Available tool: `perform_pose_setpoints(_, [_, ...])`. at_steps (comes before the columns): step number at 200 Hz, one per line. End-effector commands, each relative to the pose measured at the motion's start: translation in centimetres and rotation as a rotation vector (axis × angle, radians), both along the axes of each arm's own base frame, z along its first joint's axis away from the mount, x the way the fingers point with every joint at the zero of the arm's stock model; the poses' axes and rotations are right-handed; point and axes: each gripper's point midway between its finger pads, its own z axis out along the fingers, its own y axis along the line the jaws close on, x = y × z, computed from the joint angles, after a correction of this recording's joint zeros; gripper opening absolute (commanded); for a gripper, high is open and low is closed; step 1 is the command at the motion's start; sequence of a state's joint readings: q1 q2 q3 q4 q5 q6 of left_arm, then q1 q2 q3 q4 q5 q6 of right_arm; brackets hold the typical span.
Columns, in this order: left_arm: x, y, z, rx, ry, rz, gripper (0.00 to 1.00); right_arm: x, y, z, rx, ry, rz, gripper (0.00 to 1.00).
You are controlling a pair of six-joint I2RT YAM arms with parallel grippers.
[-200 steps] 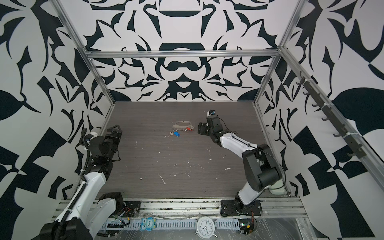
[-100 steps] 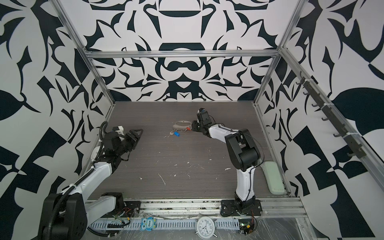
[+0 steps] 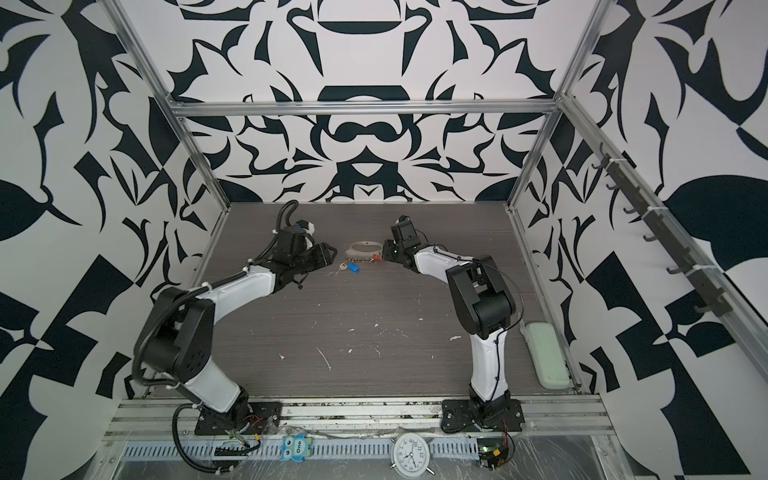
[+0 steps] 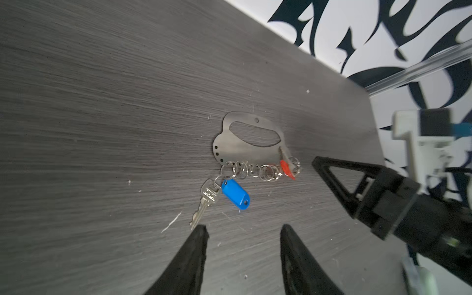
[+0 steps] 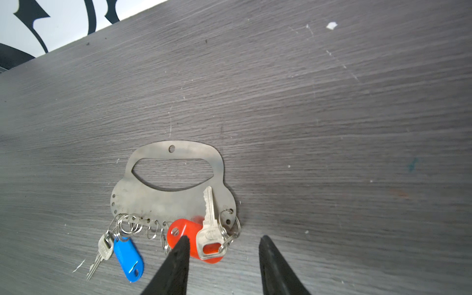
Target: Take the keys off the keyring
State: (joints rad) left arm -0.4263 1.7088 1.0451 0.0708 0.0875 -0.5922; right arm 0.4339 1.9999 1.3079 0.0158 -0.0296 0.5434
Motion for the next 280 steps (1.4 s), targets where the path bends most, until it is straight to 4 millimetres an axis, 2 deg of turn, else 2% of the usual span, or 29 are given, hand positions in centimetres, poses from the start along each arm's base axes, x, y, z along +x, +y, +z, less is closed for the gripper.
perform_pose_setpoints(1, [0.3,-0.7,-2.0,0.143,0.014,-0.067,0.48,0.1,0.2,2.3,0.017,-0.041,-0.004,0.47])
perform_pose_setpoints(17, [0.9,-1.4,-2.8,0.181,0.019,-0.084,0.45,-0.2,0.0,2.5,0.012,-0.049,0.001,0.47])
perform_pose_setpoints(47, [1.3,-2.1,-3.9,0.190,0.053,-0.102,0.47,0.2,0.3,2.0,0.033,-0.041,0.021,0.47])
perform_pose_setpoints(82, [1.0,-2.3,-3.7,0.168,0.053,-0.099,0.53,0.9,1.2,0.7,0.026,-0.014,0.059,0.49])
perform_pose_setpoints(147, [0.6,-2.2,-3.5,0.154,0.055,-0.094,0.54,2.1,1.5,-0.8,-0.015,0.003,0.071,0.46])
perform_pose_setpoints(223, [0.5,-2.6,-3.4,0.136,0.055,-0.106,0.54,2.1,1.6,-2.0,-0.036,0.018,0.096,0.24])
perform_pose_setpoints(268, [-0.1,-2.7,-2.3,0.105,0.035,-0.117,0.54,1.4,1.6,-0.1,-0.018,-0.040,0.120,0.00])
perform_pose_setpoints(280, [-0.4,-2.7,-1.9,0.090,0.027,-0.121,0.55,1.1,1.7,0.7,-0.011,-0.063,0.134,0.00])
